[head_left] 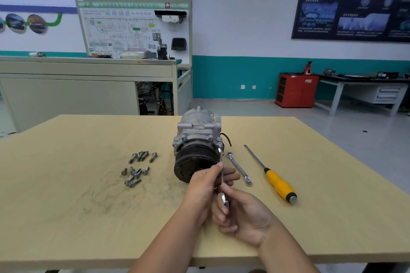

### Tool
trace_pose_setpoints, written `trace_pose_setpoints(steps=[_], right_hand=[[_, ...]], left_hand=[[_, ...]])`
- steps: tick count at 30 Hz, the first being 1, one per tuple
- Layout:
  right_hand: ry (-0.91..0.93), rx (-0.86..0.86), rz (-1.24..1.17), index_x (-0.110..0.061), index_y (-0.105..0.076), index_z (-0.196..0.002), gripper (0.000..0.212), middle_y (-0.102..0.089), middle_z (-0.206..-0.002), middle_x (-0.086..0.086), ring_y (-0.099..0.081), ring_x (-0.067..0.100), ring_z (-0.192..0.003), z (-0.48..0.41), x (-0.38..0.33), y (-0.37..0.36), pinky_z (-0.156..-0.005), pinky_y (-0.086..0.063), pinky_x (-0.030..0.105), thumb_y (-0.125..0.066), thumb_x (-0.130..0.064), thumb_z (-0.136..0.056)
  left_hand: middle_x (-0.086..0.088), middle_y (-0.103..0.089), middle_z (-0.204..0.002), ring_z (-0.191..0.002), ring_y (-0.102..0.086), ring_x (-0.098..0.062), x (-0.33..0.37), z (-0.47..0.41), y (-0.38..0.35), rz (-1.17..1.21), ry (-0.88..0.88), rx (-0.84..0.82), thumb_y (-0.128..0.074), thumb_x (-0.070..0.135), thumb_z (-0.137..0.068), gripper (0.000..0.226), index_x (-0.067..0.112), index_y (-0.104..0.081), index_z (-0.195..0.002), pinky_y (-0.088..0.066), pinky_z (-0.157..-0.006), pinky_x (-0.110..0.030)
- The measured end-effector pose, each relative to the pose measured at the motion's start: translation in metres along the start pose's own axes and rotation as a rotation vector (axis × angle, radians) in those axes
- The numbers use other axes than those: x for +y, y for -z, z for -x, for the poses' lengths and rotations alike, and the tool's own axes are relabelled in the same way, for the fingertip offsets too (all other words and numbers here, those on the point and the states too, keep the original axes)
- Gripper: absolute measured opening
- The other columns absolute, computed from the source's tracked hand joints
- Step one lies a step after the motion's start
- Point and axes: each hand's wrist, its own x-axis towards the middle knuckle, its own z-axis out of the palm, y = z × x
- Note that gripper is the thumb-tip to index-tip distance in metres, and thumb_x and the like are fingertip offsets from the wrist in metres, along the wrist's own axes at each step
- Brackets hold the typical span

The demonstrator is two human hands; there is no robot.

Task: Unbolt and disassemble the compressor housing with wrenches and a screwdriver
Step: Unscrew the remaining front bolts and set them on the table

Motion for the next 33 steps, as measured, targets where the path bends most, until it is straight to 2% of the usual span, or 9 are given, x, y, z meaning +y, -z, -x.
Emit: trace_pose_setpoints(steps=[5, 8, 12, 17, 19, 22, 24, 28, 33], right_hand=[[0.064, 0.028, 0.150, -0.013, -0.050, -0.049, 0.051, -0.048, -0.050, 0.005, -0.032, 0.012, -0.042, 0.005, 0.002, -0.001, -0.042, -0.015, 0.022, -0.041, -0.047, -0.085], [0.081, 0.047, 0.202, -0.013, -0.050, -0.053, 0.047, -0.047, -0.054, 0.005, -0.033, 0.011, -0.042, 0.009, 0.005, 0.000, -0.041, -0.015, 0.021, -0.043, -0.046, -0.086], [0.112, 0.101, 0.219, -0.016, -0.045, -0.049, 0.044, -0.038, -0.048, 0.003, -0.024, 0.010, -0.042, 0.010, 0.008, -0.003, -0.041, -0.015, 0.020, -0.048, -0.046, -0.082], [0.165, 0.162, 0.149, -0.018, -0.040, -0.046, 0.045, -0.031, -0.045, 0.001, -0.020, 0.009, -0.042, 0.011, 0.010, -0.005, -0.040, -0.018, 0.018, -0.048, -0.045, -0.080], [0.186, 0.182, 0.125, -0.018, -0.039, -0.045, 0.045, -0.030, -0.043, 0.000, -0.019, 0.009, -0.041, 0.012, 0.010, -0.006, -0.041, -0.018, 0.019, -0.049, -0.044, -0.080], [0.213, 0.228, 0.077, -0.018, -0.037, -0.044, 0.045, -0.026, -0.043, 0.000, -0.018, 0.010, -0.041, 0.012, 0.012, -0.008, -0.043, -0.014, 0.022, -0.049, -0.042, -0.079], [0.231, 0.249, 0.014, -0.017, -0.036, -0.044, 0.046, -0.024, -0.042, 0.000, -0.018, 0.010, -0.040, 0.012, 0.015, -0.011, -0.042, -0.013, 0.023, -0.049, -0.040, -0.081], [0.265, 0.260, -0.181, -0.016, -0.035, -0.042, 0.046, -0.022, -0.040, -0.001, -0.019, 0.009, -0.035, 0.009, 0.018, -0.019, -0.036, -0.016, 0.020, -0.048, -0.035, -0.082], [0.290, 0.309, -0.353, -0.017, -0.033, -0.038, 0.051, -0.020, -0.036, -0.002, -0.020, 0.008, -0.031, 0.009, 0.017, -0.033, -0.034, -0.015, 0.019, -0.047, -0.032, -0.085]], left_hand=[[-0.013, -0.074, -0.085, -0.067, -0.067, -0.008, -0.001, 0.002, -0.002, 0.010, -0.013, 0.009, -0.050, 0.025, -0.094, 0.035, 0.010, -0.075, -0.074, -0.051, -0.061, -0.016], [-0.014, -0.074, -0.084, -0.066, -0.065, -0.010, 0.000, 0.002, -0.002, -0.004, -0.023, 0.016, -0.050, 0.025, -0.095, 0.034, 0.007, -0.073, -0.077, -0.051, -0.061, -0.016], [-0.011, -0.075, -0.086, -0.067, -0.065, -0.007, 0.000, 0.006, -0.001, -0.026, -0.030, 0.000, -0.048, 0.027, -0.095, 0.034, 0.010, -0.073, -0.081, -0.051, -0.062, -0.015], [-0.009, -0.075, -0.086, -0.069, -0.067, -0.005, 0.001, 0.010, -0.002, -0.028, -0.035, -0.040, -0.051, 0.033, -0.094, 0.034, 0.009, -0.073, -0.086, -0.051, -0.064, -0.016], [-0.009, -0.075, -0.086, -0.069, -0.067, -0.005, 0.002, 0.012, -0.003, -0.032, -0.038, -0.051, -0.054, 0.042, -0.088, 0.037, 0.010, -0.073, -0.086, -0.051, -0.069, -0.019], [-0.008, -0.075, -0.085, -0.071, -0.066, -0.007, 0.001, 0.014, -0.004, -0.069, -0.039, -0.051, -0.057, 0.057, -0.071, 0.044, 0.017, -0.077, -0.073, -0.044, -0.084, -0.032], [-0.009, -0.075, -0.083, -0.073, -0.067, -0.010, 0.001, 0.015, -0.004, -0.089, -0.039, -0.053, -0.058, 0.061, -0.067, 0.044, 0.021, -0.077, -0.069, -0.042, -0.086, -0.035], [-0.010, -0.074, -0.081, -0.071, -0.068, -0.011, 0.003, 0.016, -0.003, -0.091, -0.014, -0.092, -0.063, 0.060, -0.062, 0.043, 0.019, -0.076, -0.066, -0.048, -0.075, -0.027], [-0.008, -0.072, -0.070, -0.058, -0.065, -0.011, 0.005, 0.019, -0.003, -0.060, 0.011, -0.141, -0.063, 0.043, -0.071, 0.033, 0.013, -0.075, -0.064, -0.050, -0.056, -0.018]])
